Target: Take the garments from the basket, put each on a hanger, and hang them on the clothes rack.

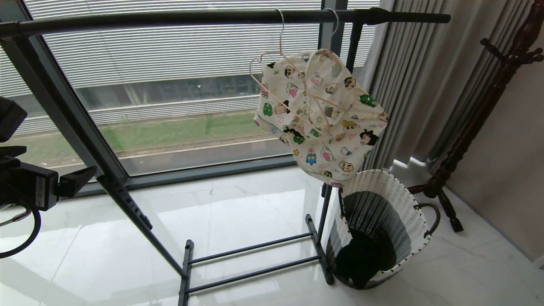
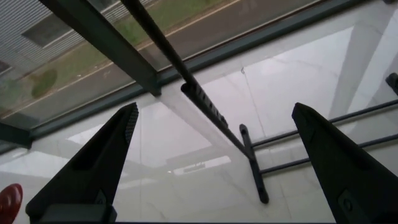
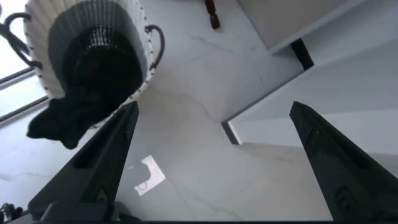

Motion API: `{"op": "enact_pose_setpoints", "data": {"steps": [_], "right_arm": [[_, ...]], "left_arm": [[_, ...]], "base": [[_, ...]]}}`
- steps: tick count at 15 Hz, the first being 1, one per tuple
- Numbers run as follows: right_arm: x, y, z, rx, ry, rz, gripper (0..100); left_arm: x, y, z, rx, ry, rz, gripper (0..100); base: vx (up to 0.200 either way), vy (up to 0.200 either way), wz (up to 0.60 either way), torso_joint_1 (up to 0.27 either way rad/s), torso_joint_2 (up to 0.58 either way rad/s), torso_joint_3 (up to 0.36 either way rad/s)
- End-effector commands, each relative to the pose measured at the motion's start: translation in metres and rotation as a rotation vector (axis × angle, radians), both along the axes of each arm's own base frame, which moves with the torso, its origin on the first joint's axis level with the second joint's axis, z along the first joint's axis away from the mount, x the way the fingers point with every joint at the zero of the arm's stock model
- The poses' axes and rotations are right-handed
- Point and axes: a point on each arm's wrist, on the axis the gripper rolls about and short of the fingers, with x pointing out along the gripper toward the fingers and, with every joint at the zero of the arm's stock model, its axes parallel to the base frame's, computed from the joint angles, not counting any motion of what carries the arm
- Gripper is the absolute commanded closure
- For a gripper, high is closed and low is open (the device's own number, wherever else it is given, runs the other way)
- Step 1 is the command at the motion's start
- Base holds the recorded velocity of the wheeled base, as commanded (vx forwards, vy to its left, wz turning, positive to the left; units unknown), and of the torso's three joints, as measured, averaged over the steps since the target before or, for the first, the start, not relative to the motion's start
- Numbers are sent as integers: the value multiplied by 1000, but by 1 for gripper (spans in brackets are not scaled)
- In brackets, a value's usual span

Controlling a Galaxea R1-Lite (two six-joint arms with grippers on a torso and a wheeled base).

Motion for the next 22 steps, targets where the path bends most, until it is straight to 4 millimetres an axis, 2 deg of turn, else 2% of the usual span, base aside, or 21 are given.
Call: {"op": "enact_pose_setpoints", "data": {"steps": [1,4,12,16,18,22], "right_arm": [[-14,0,-9,-1,2,3,0],[-18,0,-9,-6,-1,9,0],[-15,0,-9,-32,-20,31,0],[-14,-1,-24,-182,-53,49,0],[-13,-1,-27,-203,-69,61,0],[-8,3,-29,-198,-97,88,0]], "left_arm": [[-8,0,-4,0,0,7,0],[-12,-1,-5,0,-1,7,0],[-14,-1,-4,2,-10,8,0],[-13,-1,-4,1,-7,8,0],[-13,-1,-4,1,-7,8,0],[-13,0,-5,1,-3,8,0]], "base": [[0,0,-600,-212,500,276],[0,0,-600,-201,496,284],[0,0,-600,-179,475,289],[0,0,0,-52,155,106],[0,0,0,-11,28,11],[0,0,600,1,4,4]]}}
